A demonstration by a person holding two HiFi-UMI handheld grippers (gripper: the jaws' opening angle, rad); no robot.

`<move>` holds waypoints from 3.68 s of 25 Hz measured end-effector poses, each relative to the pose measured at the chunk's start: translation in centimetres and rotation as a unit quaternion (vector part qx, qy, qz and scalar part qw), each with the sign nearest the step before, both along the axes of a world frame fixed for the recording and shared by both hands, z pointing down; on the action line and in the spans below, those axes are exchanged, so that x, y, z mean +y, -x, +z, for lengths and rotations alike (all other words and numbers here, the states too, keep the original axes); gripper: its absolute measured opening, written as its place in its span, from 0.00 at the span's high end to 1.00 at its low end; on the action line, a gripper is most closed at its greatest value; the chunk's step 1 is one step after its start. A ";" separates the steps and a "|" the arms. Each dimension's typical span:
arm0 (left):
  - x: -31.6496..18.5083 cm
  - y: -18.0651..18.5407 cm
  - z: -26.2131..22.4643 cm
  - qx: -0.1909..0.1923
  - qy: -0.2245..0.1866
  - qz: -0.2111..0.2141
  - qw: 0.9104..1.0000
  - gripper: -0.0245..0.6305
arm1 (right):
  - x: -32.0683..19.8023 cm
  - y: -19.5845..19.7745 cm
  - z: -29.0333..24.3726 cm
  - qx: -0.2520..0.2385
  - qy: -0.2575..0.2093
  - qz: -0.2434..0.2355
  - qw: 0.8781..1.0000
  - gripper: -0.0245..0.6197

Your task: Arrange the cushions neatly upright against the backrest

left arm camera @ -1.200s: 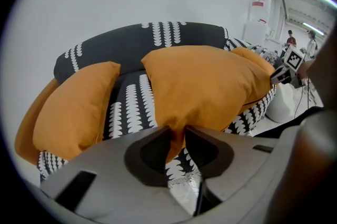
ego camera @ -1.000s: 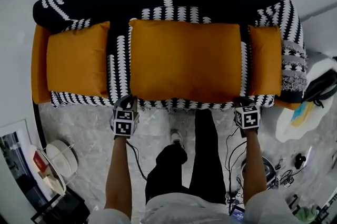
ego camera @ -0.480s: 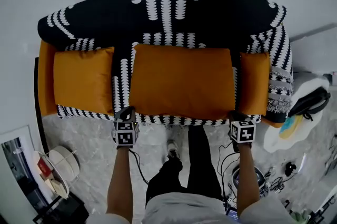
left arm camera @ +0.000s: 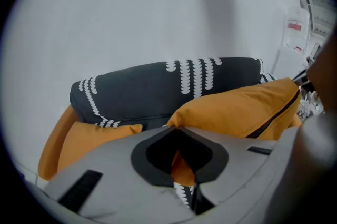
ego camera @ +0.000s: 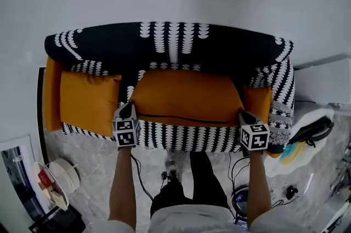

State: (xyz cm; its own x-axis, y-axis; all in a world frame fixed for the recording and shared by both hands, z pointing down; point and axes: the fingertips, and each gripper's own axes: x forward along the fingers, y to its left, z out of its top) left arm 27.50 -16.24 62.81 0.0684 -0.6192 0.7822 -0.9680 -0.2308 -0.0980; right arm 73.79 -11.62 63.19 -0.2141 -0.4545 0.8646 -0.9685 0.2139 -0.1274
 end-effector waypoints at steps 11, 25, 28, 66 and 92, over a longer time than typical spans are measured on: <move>-13.8 -0.5 -1.7 0.004 -0.023 -0.052 0.998 0.92 | -15.8 -0.8 -2.8 0.011 -0.044 -0.017 0.999 0.93; -23.7 -2.3 -4.6 0.068 -0.118 -0.089 0.987 0.72 | -26.7 -1.4 -2.5 0.036 -0.040 -0.017 0.998 0.93; -23.0 -2.3 -6.0 0.065 -0.141 -0.091 0.984 0.71 | -26.6 -0.6 -4.3 0.045 -0.064 -0.039 0.996 0.93; 30.0 34.7 -35.4 0.069 -0.345 -0.161 0.922 0.95 | 8.9 53.2 -37.5 -0.046 -0.338 -0.276 0.899 0.96; 22.7 53.3 -31.2 0.039 -0.266 -0.084 0.960 0.95 | 4.5 72.3 -35.6 -0.107 -0.337 -0.260 0.899 0.96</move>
State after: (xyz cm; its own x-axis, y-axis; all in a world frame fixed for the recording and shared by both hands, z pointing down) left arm -25.79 6.49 31.57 -0.0220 -0.9369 0.3490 -0.9963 -0.0083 -0.0851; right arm 1.53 -7.08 27.64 -0.6780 -0.6497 0.3439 -0.6841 0.7289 0.0284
